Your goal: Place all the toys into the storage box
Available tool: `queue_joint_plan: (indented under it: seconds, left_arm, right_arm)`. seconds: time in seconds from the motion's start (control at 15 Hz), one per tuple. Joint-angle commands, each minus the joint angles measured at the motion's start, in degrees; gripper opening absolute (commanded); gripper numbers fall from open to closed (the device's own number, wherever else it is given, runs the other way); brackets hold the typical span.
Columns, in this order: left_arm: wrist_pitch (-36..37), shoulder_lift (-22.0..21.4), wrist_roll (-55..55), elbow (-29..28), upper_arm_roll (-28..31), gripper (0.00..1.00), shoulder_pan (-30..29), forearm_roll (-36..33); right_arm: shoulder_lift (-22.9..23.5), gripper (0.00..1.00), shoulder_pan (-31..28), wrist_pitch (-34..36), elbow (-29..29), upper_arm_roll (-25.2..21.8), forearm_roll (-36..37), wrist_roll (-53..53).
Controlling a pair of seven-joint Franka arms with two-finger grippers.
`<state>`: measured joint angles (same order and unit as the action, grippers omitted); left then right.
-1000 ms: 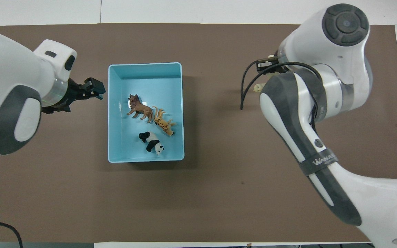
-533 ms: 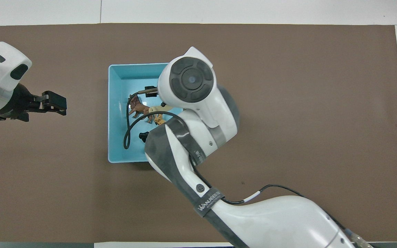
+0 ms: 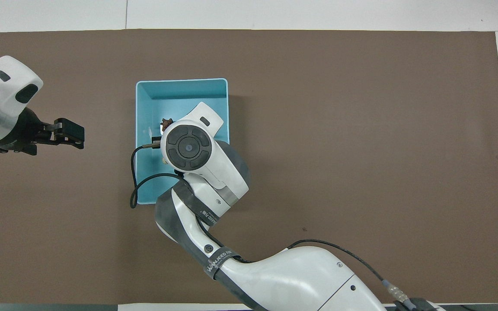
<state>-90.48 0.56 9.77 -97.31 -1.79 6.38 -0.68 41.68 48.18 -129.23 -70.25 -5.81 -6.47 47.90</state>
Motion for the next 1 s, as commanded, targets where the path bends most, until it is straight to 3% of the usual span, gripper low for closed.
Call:
queue_joint_plan:
  seconds: [0.0,0.2,0.4,0.53,0.93]
  left_arm:
    - [2.2,-0.7,-6.0,0.2,-0.4,1.00,-0.7,1.1]
    - [5.1,0.4,-7.5,3.3,-0.4,1.00,-0.6,1.1]
    - [5.5,0.1,-8.1,3.2,-0.6,1.00,-0.1,1.6]
    - [4.9,0.0,-8.0,2.9,-0.8,1.00,0.0,2.1]
    - [4.3,-1.1,-7.5,1.9,-0.7,1.00,1.0,2.0]
  right_arm:
    - [-4.4,1.00,-1.5,3.4,0.2,-3.1,0.9,2.1]
    - [-11.5,1.00,-6.9,11.4,-2.2,-6.8,1.2,-3.5]
    - [-19.1,1.00,-19.1,13.2,-8.0,-6.6,0.7,-30.1]
    - [-20.7,1.00,-25.1,16.1,-8.8,-6.6,0.6,-40.5]
    - [-26.7,1.00,-36.6,28.7,-10.4,-6.7,1.0,-51.2]
